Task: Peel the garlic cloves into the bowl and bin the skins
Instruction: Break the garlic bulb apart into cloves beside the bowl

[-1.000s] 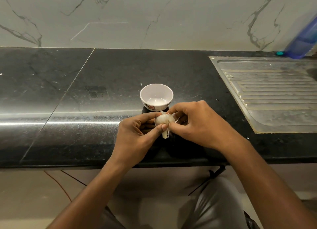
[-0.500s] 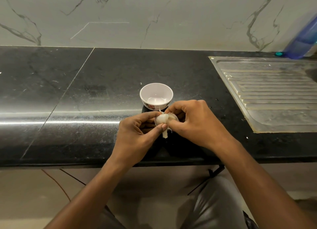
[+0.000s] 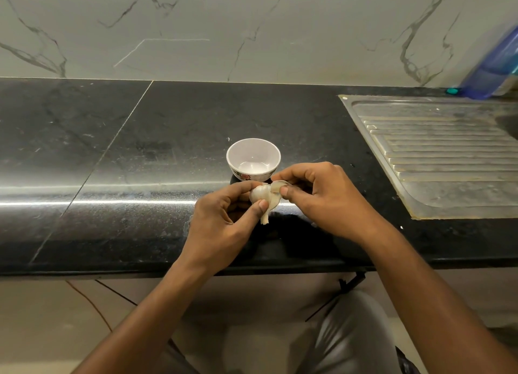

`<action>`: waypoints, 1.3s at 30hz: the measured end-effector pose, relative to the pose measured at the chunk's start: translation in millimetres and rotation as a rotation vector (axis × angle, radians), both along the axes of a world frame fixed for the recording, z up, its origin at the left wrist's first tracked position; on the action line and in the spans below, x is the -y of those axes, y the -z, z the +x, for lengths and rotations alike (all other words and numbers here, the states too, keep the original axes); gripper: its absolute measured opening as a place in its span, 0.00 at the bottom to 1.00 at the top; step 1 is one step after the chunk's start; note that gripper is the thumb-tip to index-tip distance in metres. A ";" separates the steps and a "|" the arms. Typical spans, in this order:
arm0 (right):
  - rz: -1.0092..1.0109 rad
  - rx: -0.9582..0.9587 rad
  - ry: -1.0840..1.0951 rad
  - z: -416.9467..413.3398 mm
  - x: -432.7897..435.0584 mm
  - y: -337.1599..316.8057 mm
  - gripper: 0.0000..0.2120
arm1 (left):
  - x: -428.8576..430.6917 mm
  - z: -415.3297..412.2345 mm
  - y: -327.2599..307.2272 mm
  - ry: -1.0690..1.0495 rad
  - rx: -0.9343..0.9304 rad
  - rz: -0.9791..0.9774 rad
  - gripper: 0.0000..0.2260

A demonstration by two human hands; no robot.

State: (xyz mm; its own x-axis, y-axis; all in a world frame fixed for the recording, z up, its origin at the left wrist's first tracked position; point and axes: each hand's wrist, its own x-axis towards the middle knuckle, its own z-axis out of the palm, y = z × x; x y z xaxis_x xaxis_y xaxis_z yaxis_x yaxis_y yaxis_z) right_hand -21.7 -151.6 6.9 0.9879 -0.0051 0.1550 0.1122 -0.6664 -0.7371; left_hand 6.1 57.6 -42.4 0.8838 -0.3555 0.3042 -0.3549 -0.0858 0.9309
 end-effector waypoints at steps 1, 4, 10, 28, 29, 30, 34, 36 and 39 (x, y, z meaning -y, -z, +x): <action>0.009 -0.004 0.000 0.3 0.5 0.9 0.11 | 0.0 -0.1 0.1 0.002 0.000 0.003 0.13; 0.059 -0.027 0.000 1.2 2.0 2.5 0.11 | 0.0 0.0 -0.1 0.013 0.009 0.028 0.13; 0.273 -0.031 0.158 3.6 18.6 2.4 0.09 | -2.6 -0.4 1.3 -0.003 0.001 0.012 0.14; 0.046 -0.034 0.390 -12.9 59.7 25.5 0.02 | -1.4 -0.3 2.9 -0.037 0.035 0.039 0.16; 0.036 -0.024 0.409 -15.2 62.5 26.5 0.03 | -1.2 -0.5 2.9 -0.038 0.035 0.036 0.16; 0.024 -0.012 0.427 -17.5 64.6 27.3 0.04 | -1.4 -0.6 3.0 -0.038 0.034 0.033 0.16; -0.023 0.002 0.456 -24.7 70.1 28.3 0.02 | 0.0 -1.4 3.1 -0.048 0.030 0.020 0.15; -0.021 -0.001 0.457 -26.3 71.1 27.4 0.00 | 0.4 -1.3 2.1 -0.052 0.043 0.026 0.14; -0.004 0.010 0.466 -28.7 72.1 24.6 0.02 | 0.5 -1.3 1.7 -0.053 0.064 0.027 0.14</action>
State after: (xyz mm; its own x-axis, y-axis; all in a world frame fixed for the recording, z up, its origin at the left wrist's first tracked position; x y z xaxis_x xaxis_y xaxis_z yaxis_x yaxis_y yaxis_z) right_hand -50.4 -223.7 -17.6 0.8789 -0.4474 0.1655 -0.1928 -0.6504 -0.7347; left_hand 4.7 57.1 -44.2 0.8807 -0.3176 0.3513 -0.4077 -0.1307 0.9037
